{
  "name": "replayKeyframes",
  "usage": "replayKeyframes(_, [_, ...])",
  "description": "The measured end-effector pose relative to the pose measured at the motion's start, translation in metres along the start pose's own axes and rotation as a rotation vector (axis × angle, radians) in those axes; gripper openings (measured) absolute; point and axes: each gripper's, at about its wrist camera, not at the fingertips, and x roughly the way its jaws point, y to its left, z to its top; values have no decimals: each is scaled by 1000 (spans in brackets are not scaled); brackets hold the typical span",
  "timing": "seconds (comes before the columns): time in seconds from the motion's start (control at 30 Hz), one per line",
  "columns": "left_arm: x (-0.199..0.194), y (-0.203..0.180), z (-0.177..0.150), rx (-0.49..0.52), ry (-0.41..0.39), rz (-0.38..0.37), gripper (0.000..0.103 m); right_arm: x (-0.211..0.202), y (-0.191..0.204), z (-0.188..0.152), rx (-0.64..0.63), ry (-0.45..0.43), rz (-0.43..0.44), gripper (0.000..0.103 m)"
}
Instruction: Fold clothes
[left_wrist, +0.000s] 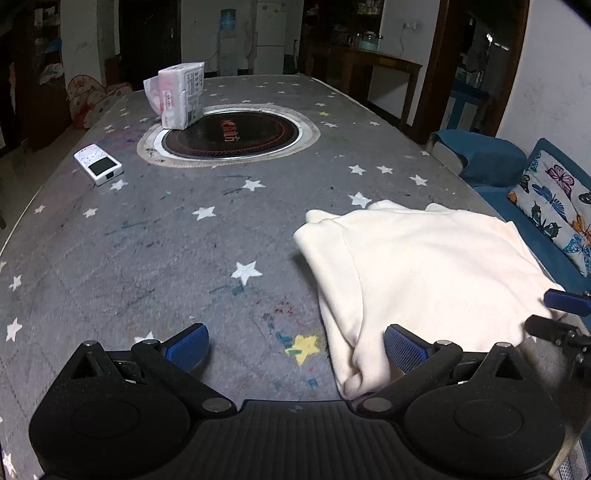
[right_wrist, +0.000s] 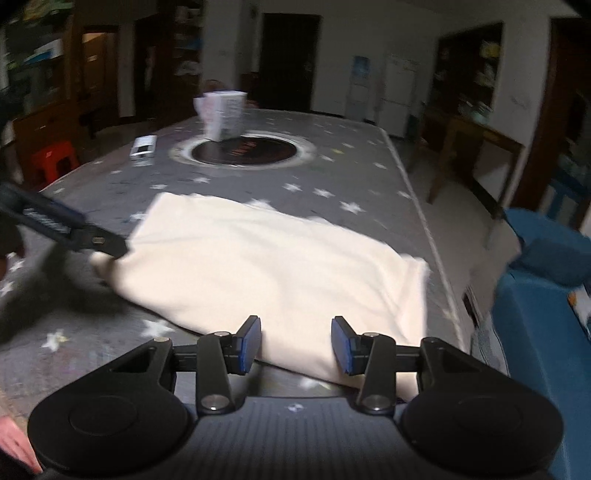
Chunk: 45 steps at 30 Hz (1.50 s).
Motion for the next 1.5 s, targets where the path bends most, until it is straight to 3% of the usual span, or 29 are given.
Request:
replayKeyframes(0.17, [3,1,-6,16,18,6,103,1,-15,-7,54,34,8,42])
replayKeyframes(0.4, [4,-2,-5,19,25,6,103,4,-35,12,101,-19,1,43])
replayKeyframes(0.6, [6,1,-4,-6,44,-4,103,21,-44,6,139,25,-4,43])
replayKeyframes(0.77, [6,0,-3,-18,45,-2,103,8,-34,11,101,-11,-11,44])
replayKeyframes(0.83, [5,-1,-3,-18,41,2,103,6,-27,12,76,-17,-14,55])
replayKeyframes(1.17, [-1,0,-5,-39,23,5,103,4,3,14,3,-24,15,62])
replayKeyframes(1.5, [-14,-8,-5,16,-18,21,103,0,31,11,-90,-17,51,70])
